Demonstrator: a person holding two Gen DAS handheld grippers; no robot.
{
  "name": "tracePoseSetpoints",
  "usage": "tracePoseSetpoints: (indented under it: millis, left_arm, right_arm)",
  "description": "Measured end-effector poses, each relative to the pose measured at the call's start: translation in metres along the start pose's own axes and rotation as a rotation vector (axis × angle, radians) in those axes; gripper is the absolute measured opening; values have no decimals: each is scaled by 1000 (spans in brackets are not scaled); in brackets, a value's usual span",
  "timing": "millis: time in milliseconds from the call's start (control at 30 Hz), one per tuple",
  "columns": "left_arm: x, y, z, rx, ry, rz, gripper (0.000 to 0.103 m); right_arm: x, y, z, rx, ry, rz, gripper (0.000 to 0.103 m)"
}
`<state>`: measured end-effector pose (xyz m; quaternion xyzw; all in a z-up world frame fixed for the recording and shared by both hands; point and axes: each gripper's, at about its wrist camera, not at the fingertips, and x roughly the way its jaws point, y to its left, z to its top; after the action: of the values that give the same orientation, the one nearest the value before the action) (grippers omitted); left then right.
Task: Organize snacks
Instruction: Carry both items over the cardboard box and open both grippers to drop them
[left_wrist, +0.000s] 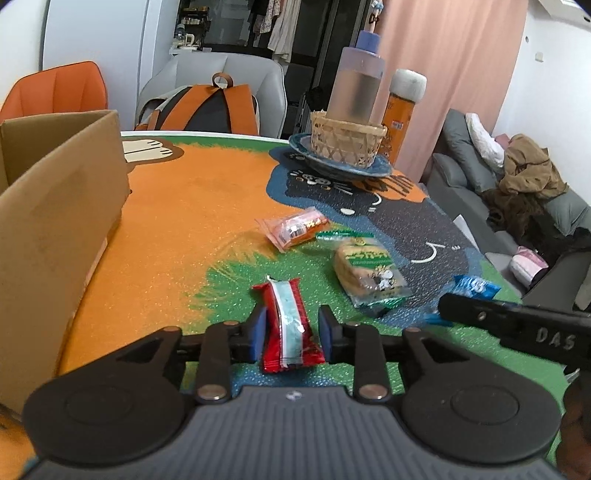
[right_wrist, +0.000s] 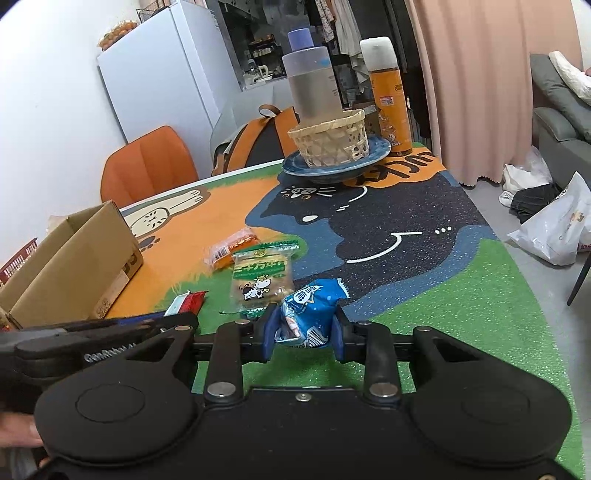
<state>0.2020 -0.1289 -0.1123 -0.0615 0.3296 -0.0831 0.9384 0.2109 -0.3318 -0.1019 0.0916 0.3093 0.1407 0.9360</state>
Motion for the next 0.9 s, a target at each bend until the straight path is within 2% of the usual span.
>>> tracePoseSetpoints:
  millis: [33,100,167,900]
  left_arm:
    - [1,0,0,7,-3,2,28]
    - [0,1,-1,11,-8,8,20]
    - [-2,5,-1,-3,-10,-14,19]
    - [-77,24,23,-48,-180,-17,19]
  right_arm:
    - [-1,0,0,1,-2,1,30]
    - [-1,2,0,0,-5,4,30]
    - [-3,4,0,-3,-7,8,30]
    - [-20,55,22,-59,-74,79,30]
